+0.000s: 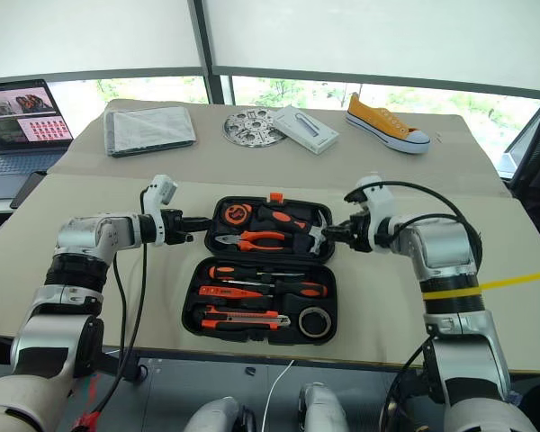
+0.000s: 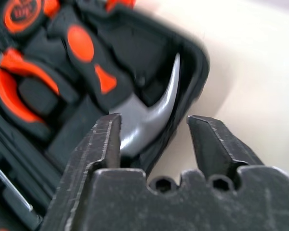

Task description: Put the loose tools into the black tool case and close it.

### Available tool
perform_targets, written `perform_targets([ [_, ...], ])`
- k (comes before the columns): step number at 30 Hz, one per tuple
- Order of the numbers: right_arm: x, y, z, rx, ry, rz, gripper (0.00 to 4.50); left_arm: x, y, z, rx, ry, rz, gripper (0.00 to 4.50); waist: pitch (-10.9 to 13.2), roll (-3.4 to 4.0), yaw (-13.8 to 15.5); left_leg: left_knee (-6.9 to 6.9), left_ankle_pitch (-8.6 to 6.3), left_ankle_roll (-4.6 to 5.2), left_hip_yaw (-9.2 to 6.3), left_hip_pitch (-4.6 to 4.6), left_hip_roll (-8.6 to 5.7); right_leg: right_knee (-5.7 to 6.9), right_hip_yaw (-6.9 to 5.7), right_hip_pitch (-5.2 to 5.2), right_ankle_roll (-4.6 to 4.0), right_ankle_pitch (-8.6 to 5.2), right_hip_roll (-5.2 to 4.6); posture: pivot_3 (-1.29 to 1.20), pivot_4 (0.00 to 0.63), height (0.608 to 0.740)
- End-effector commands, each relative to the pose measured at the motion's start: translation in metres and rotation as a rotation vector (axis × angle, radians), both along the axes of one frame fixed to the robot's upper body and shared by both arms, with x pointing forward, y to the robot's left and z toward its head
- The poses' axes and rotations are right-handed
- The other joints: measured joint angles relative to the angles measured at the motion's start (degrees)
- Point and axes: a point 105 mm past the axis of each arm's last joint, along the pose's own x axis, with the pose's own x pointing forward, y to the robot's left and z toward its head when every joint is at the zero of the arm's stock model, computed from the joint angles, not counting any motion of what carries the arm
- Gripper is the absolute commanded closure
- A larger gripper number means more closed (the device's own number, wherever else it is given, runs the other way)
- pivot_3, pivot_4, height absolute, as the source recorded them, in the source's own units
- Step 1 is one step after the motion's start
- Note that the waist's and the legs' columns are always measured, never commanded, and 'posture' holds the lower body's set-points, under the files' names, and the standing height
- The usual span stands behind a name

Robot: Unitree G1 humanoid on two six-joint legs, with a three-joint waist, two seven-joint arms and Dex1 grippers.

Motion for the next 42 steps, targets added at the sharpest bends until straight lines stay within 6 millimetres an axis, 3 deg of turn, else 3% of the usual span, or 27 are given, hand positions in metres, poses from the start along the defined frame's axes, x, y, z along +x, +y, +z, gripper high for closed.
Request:
perform_targets([
  [1, -0.003, -0.005, 0.004, -0.012, -0.013, -0.015, 1.98, 0.001, -0.003, 0.011, -0.003, -0.059, -0.023, 4.5, 0.0, 0.0, 0.0, 0.0, 0.0, 0.0, 0.0, 0.01, 0.0, 0.01, 0.0, 0.0, 0.0, 0.0, 0.01, 0.0, 0.15, 0.733],
  [2, -0.004, -0.005, 0.002, -0.016, -0.009, -0.013, 1.98, 0.001, -0.004, 0.011, -0.003, -0.061, -0.023, 4.5, 0.0, 0.0, 0.0, 0.0, 0.0, 0.0, -0.01, 0.02, 0.01, 0.01, 0.01, 0.0, 0.0, 0.0, 0.01, 0.0, 0.15, 0.733],
  [5, -0.001, -0.002, 0.004, 0.024, -0.017, -0.029, 2.65, 0.001, -0.004, 0.012, -0.008, -0.063, -0.022, 4.5, 0.0, 0.0, 0.0, 0.0, 0.0, 0.0, -0.01, 0.01, 0.01, 0.0, 0.01, 0.0, 0.0, 0.0, 0.01, 0.0, 0.15, 0.733],
  [10, 0.005, 0.003, 0.011, 0.057, -0.036, -0.033, 4.35, 0.002, -0.006, 0.013, -0.012, -0.066, -0.028, 4.5, 0.0, 0.0, -0.01, 0.01, 0.0, 0.0, 0.01, 0.02, 0.0, 0.01, 0.0, 0.01, 0.01, 0.0, 0.01, 0.0, 0.15, 0.733],
  [11, 0.006, 0.004, 0.013, 0.061, -0.044, -0.032, 4.48, 0.002, -0.007, 0.014, -0.015, -0.072, -0.032, 4.5, 0.0, 0.0, 0.0, 0.01, 0.0, 0.0, 0.01, 0.02, 0.0, 0.0, 0.0, 0.01, 0.01, 0.0, 0.0, 0.0, 0.15, 0.733],
  [19, 0.016, 0.012, 0.045, 0.055, -0.197, 0.005, 4.48, 0.01, -0.008, 0.045, -0.001, -0.273, -0.036, 4.5, 0.02, -0.02, 0.01, 0.01, 0.0, 0.0, 0.01, 0.0, -0.01, 0.0, 0.01, 0.0, 0.02, 0.01, -0.01, 0.0, 0.15, 0.733],
  [23, 0.028, 0.012, 0.089, 0.056, -0.472, -0.046, 4.48, 0.014, -0.002, 0.089, -0.029, -0.52, 0.022, 4.5, 0.07, -0.01, 0.0, 0.0, 0.0, 0.0, 0.01, -0.06, 0.0, -0.02, 0.01, -0.07, 0.01, 0.01, -0.01, 0.0, 0.15, 0.733],
  [26, 0.024, 0.015, 0.097, 0.017, -0.602, -0.035, 4.48, 0.007, -0.001, 0.103, -0.015, -0.637, 0.021, 4.5, 0.12, -0.01, -0.02, -0.01, 0.0, -0.01, 0.0, -0.3, 0.01, 0.02, 0.0, -0.28, -0.01, 0.03, 0.01, 0.0, 0.15, 0.733],
  [30, 0.014, 0.019, 0.087, -0.114, -0.734, 0.01, 4.48, -0.002, 0.0, 0.093, 0.116, -0.74, 0.017, 4.5, 0.11, 0.0, -0.06, -0.11, 0.01, -0.01, 0.04, -0.54, -0.01, 0.12, -0.15, -0.54, -0.04, 0.04, 0.16, 0.0, 0.15, 0.733],
  [35, -0.004, 0.017, 0.048, -0.276, -0.827, 0.072, 4.48, -0.013, 0.008, 0.058, 0.281, -0.816, 0.055, 4.5, 0.11, 0.0, -0.01, -0.73, 0.01, -0.01, 0.09, -0.48, -0.1, -0.29, -0.2, -0.55, -0.01, 0.02, 0.21, 0.0, 0.15, 0.733],
  [42, -0.029, 0.009, 0.016, -0.36, -0.886, 0.119, 4.48, -0.025, 0.017, 0.041, 0.363, -0.879, 0.116, 4.5, 0.09, -0.01, 0.17, -0.75, 0.01, -0.01, 0.15, 0.23, -0.03, -0.43, 0.0, 0.08, 0.28, -0.17, 0.16, 0.0, 0.15, 0.733],
])
